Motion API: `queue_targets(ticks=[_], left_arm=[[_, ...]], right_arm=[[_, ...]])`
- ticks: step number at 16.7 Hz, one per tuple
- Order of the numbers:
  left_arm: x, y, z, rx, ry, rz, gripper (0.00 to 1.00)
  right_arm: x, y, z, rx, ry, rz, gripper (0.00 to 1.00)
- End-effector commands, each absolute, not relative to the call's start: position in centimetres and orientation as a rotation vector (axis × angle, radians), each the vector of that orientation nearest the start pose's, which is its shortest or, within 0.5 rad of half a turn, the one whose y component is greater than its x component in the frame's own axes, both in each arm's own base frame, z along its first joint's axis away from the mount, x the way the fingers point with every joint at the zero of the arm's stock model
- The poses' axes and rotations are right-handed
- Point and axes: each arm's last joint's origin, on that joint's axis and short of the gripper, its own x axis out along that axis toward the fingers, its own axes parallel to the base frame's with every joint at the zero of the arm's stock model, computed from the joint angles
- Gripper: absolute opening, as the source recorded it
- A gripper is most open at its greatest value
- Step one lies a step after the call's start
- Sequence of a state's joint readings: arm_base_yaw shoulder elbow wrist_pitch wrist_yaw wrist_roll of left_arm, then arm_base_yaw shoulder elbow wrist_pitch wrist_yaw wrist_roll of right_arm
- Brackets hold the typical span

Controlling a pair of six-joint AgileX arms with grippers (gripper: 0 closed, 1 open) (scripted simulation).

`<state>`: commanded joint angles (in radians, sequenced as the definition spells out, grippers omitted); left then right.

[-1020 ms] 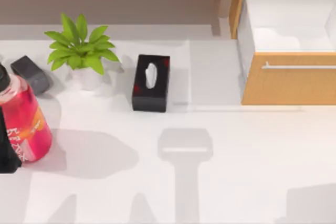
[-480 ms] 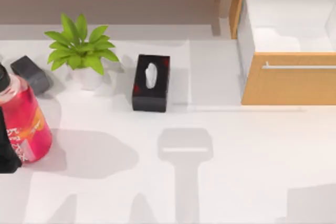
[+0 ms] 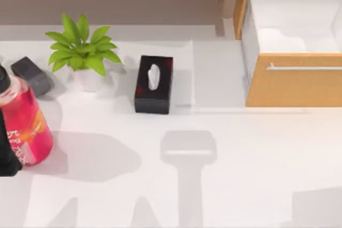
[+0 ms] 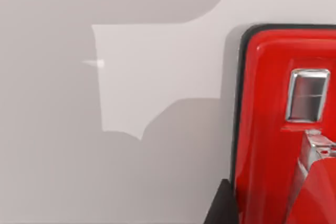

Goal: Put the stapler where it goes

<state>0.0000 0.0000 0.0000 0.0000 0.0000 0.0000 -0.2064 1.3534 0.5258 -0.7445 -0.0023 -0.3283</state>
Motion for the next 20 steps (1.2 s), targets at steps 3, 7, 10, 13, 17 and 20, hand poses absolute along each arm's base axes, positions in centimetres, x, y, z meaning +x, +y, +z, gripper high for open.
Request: queue_targets(ticks=[3, 7, 10, 13, 17, 20], left_arm=[[10.6, -0.1, 16.0, 0.000, 0.000, 0.000, 1.00], [10.6, -0.1, 16.0, 0.000, 0.000, 0.000, 1.00], [10.6, -0.1, 16.0, 0.000, 0.000, 0.000, 1.00], [10.6, -0.1, 16.0, 0.000, 0.000, 0.000, 1.00], [10.6, -0.1, 16.0, 0.000, 0.000, 0.000, 1.00], [10.6, -0.1, 16.0, 0.000, 0.000, 0.000, 1.00]], right_arm=[[17.5, -3.7, 11.9, -0.091, 1.568, 0.094, 0.00], [17.6, -3.7, 12.9, -0.090, 1.569, 0.095, 0.00], [17.5, -3.7, 14.3, -0.090, 1.570, 0.095, 0.00], [17.5, -3.7, 14.9, -0.091, 1.568, 0.094, 0.00], [17.7, -3.6, 15.0, -0.092, 1.558, 0.093, 0.00], [19.8, -3.4, 17.1, -0.111, 1.453, 0.087, 0.00]])
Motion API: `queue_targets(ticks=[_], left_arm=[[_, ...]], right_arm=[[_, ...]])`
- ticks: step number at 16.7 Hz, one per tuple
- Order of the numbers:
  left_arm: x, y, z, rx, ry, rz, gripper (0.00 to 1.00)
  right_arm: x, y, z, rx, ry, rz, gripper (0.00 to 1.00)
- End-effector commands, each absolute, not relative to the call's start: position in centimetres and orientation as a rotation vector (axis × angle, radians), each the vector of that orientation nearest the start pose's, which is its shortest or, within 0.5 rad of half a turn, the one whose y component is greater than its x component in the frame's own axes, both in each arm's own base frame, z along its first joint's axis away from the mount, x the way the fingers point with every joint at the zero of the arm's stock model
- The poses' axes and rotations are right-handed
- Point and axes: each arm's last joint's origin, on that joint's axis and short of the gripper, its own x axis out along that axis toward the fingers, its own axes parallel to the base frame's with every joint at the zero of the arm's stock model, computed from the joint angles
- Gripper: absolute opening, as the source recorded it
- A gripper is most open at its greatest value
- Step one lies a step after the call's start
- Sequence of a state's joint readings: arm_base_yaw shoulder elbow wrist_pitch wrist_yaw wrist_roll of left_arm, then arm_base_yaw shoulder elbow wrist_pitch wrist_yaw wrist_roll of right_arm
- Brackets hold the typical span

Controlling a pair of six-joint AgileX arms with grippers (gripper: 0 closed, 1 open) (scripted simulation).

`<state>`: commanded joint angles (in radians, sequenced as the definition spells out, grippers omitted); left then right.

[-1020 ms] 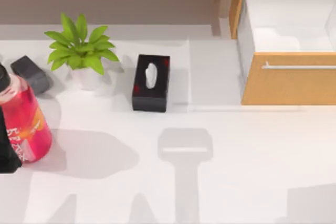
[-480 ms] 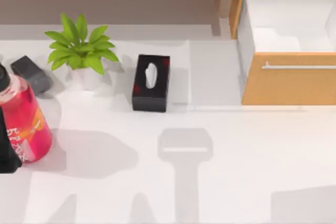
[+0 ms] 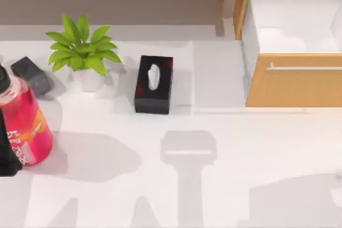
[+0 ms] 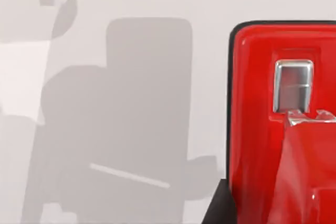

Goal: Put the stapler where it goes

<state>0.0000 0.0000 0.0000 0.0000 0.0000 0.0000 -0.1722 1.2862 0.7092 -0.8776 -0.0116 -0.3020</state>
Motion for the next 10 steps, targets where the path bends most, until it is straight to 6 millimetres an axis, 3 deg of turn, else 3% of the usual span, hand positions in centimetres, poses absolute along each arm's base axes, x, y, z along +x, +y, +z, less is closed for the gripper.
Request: queue_targets(ticks=[7, 10], left_arm=[[10.6, -0.1, 16.0, 0.000, 0.000, 0.000, 1.00], [10.6, -0.1, 16.0, 0.000, 0.000, 0.000, 1.00]], right_arm=[[29.4, -1.1, 26.8, -0.115, 1.085, 0.089, 0.00], [34.1, 0.9, 29.1, -0.083, 1.008, 0.110, 0.00]])
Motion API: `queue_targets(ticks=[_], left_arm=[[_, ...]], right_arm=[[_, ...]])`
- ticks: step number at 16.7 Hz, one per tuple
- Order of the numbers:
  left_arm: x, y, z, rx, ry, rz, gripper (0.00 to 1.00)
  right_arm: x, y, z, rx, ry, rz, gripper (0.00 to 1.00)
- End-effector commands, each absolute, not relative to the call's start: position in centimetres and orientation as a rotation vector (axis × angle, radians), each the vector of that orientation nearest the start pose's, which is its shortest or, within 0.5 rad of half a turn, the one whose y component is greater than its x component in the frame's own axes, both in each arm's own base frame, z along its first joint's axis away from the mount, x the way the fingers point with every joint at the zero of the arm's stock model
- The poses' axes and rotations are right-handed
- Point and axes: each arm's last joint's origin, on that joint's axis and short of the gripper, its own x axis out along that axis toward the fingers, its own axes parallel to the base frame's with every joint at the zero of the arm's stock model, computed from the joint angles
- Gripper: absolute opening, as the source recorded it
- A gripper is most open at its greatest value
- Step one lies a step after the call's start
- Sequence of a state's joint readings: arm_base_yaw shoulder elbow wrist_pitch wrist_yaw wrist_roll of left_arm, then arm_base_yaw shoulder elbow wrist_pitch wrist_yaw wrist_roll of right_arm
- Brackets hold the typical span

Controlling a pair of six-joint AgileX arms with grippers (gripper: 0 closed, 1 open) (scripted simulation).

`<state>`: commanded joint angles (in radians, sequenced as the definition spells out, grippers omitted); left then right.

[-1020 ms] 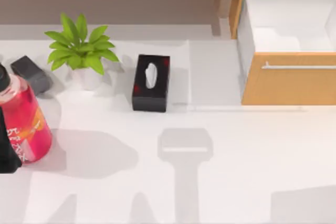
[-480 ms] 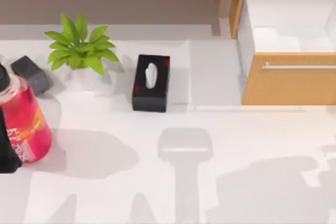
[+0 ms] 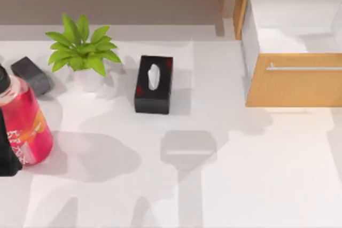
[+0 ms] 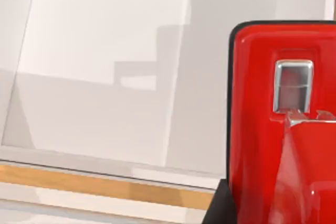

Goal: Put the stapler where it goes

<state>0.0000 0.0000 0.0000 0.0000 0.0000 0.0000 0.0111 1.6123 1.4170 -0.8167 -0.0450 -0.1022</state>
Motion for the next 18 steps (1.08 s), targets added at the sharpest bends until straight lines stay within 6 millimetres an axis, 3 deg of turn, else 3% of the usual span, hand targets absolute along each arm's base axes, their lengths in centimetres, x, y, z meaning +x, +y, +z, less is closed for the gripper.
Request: queue_targets(ticks=[2, 4, 8, 11, 13, 18], left_arm=[[10.6, -0.1, 16.0, 0.000, 0.000, 0.000, 1.00], [10.6, -0.1, 16.0, 0.000, 0.000, 0.000, 1.00], [10.6, -0.1, 16.0, 0.000, 0.000, 0.000, 1.00], [10.6, -0.1, 16.0, 0.000, 0.000, 0.000, 1.00], [10.6, -0.1, 16.0, 0.000, 0.000, 0.000, 1.00], [10.6, -0.1, 16.0, 0.000, 0.000, 0.000, 1.00]], right_arm=[[37.2, 2.2, 29.2, -0.054, 1.003, 0.121, 0.00], [40.1, 3.6, 27.9, -0.024, 1.035, 0.125, 0.00], [44.1, 5.7, 22.5, 0.026, 1.195, 0.104, 0.00], [45.2, 6.1, 18.3, 0.051, 1.340, 0.066, 0.00], [45.2, 6.0, 16.7, 0.061, 1.413, 0.043, 0.00], [45.1, 5.9, 16.3, 0.065, 1.438, 0.034, 0.00]])
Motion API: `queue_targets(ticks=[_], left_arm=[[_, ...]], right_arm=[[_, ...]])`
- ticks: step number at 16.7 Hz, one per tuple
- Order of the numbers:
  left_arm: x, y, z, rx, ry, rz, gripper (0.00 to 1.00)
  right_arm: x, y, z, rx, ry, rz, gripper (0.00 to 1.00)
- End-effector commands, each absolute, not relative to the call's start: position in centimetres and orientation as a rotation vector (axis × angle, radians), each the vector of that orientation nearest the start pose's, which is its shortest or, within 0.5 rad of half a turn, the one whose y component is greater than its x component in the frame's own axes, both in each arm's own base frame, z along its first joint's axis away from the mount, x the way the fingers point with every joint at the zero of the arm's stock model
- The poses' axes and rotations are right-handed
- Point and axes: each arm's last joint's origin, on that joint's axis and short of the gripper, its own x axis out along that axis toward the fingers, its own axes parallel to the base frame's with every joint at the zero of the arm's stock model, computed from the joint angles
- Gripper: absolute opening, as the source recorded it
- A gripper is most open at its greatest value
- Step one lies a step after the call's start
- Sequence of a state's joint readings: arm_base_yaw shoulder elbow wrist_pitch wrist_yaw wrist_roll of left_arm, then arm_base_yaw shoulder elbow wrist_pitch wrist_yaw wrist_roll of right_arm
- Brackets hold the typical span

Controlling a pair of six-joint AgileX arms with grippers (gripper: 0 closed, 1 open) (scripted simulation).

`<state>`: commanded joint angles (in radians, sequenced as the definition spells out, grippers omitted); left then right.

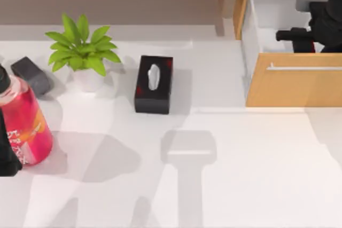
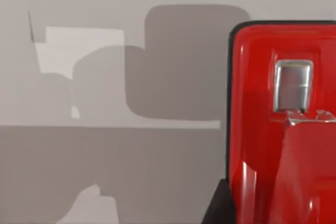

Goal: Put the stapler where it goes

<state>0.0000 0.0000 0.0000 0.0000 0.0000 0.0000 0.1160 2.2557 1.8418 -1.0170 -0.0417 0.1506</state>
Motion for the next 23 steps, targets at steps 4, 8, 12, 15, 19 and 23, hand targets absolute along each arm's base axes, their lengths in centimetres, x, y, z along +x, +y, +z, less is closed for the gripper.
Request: queue_targets(ticks=[4, 8, 12, 15, 19, 23], left_arm=[[10.6, -0.1, 16.0, 0.000, 0.000, 0.000, 1.00], [10.6, -0.1, 16.0, 0.000, 0.000, 0.000, 1.00], [10.6, -0.1, 16.0, 0.000, 0.000, 0.000, 1.00], [10.6, -0.1, 16.0, 0.000, 0.000, 0.000, 1.00], [10.6, -0.1, 16.0, 0.000, 0.000, 0.000, 1.00], [10.6, -0.1, 16.0, 0.000, 0.000, 0.000, 1.00]], right_arm=[[45.3, 6.0, 15.8, 0.067, 1.433, 0.032, 0.00], [45.3, 6.0, 15.3, 0.065, 1.438, 0.034, 0.00], [45.3, 6.0, 15.3, 0.065, 1.438, 0.034, 0.23], [45.3, 6.0, 15.3, 0.065, 1.438, 0.034, 0.45], [45.3, 6.0, 15.3, 0.065, 1.438, 0.034, 0.75], [45.3, 6.0, 15.3, 0.065, 1.438, 0.034, 1.00]])
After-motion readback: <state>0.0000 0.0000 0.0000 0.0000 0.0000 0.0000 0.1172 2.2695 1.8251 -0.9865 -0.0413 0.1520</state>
